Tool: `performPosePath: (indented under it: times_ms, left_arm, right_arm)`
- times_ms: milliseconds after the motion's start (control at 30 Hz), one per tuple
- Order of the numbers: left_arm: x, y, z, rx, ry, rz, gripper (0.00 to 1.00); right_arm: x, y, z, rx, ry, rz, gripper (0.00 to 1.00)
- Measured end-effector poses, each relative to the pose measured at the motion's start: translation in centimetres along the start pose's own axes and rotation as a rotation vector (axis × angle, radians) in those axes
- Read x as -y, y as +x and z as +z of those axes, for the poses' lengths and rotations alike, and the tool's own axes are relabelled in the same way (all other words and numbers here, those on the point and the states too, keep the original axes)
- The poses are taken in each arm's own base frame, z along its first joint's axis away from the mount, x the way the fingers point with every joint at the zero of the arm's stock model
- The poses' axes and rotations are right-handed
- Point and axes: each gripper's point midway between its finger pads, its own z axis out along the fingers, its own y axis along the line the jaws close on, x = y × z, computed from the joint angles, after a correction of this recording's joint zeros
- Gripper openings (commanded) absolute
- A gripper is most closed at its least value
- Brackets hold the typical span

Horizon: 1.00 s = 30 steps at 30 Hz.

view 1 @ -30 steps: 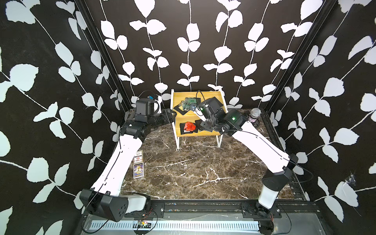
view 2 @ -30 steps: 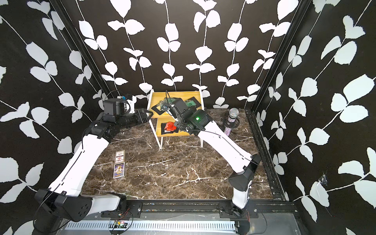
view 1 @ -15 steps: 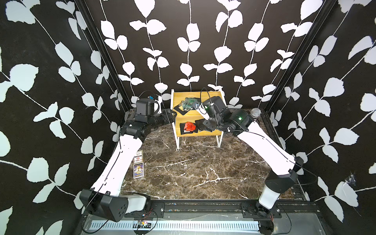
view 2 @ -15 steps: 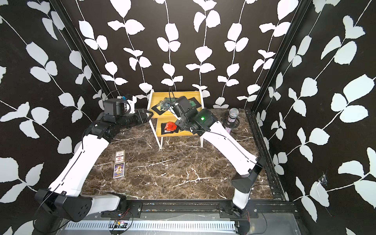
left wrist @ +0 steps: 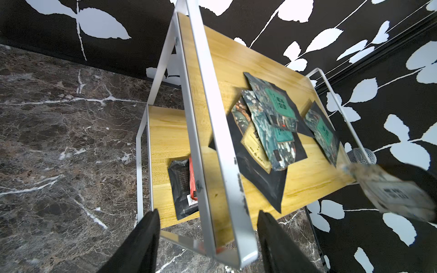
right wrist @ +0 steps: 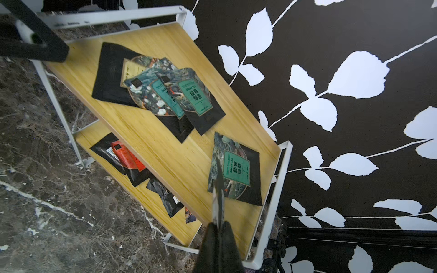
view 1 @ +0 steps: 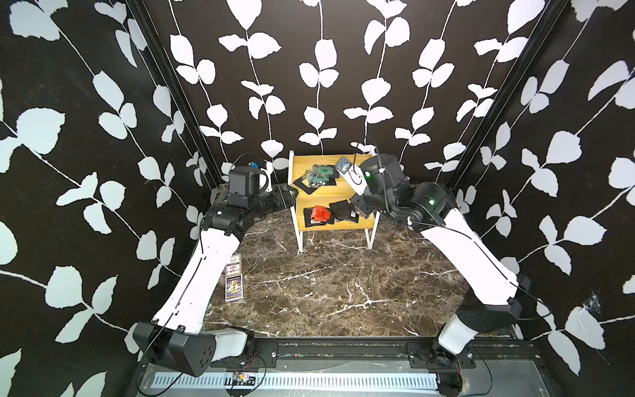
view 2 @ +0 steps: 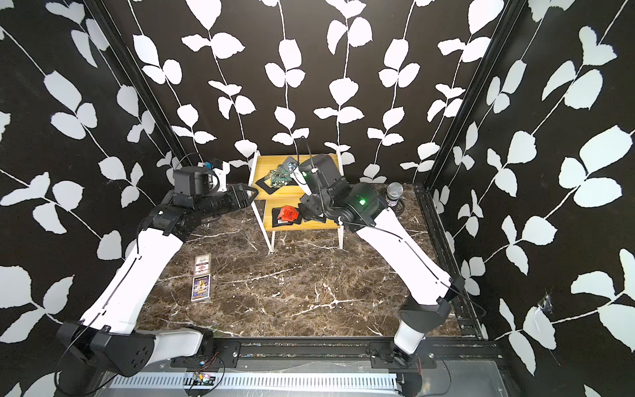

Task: Remove the tea bags from the shelf
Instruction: Pick up the tea bag from the shelf, then place the tea bag at the center of the board.

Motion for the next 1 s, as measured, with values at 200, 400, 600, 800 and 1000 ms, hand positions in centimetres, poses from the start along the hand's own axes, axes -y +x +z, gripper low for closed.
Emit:
performPosePath:
  times_ms: [200, 400, 600, 800, 1000]
  left_arm:
    - [0.1, 0.0, -0.1, 0.001, 0.004, 0.003, 0.65]
    - [0.7, 0.2, -0.2, -0.002, 0.019, 0.009, 0.68]
    - [1.7, 0.1, -1.4, 0.016, 0.047, 0.036, 0.73]
    - [2.4, 0.7, -3.4, 0.048, 0.071, 0.069, 0.75]
    - [1.4, 3.0, -3.6, 0.027, 0.059, 0.081, 0.75]
  right_arm:
    - [1.8, -0.9, -4.0, 0.100, -0.007, 0.113, 0.00]
    - [3.1, -0.1, -7.3, 0.165, -0.018, 0.226, 0.00]
    - [2.9, 3.5, -7.6, 0.135, -0.043, 0.359, 0.00]
    - [2.4, 10.2, -7.1, 0.073, -0.054, 0.576, 0.00]
    - [0.1, 17.1, -5.1, -0.014, -0.056, 0.781, 0.00]
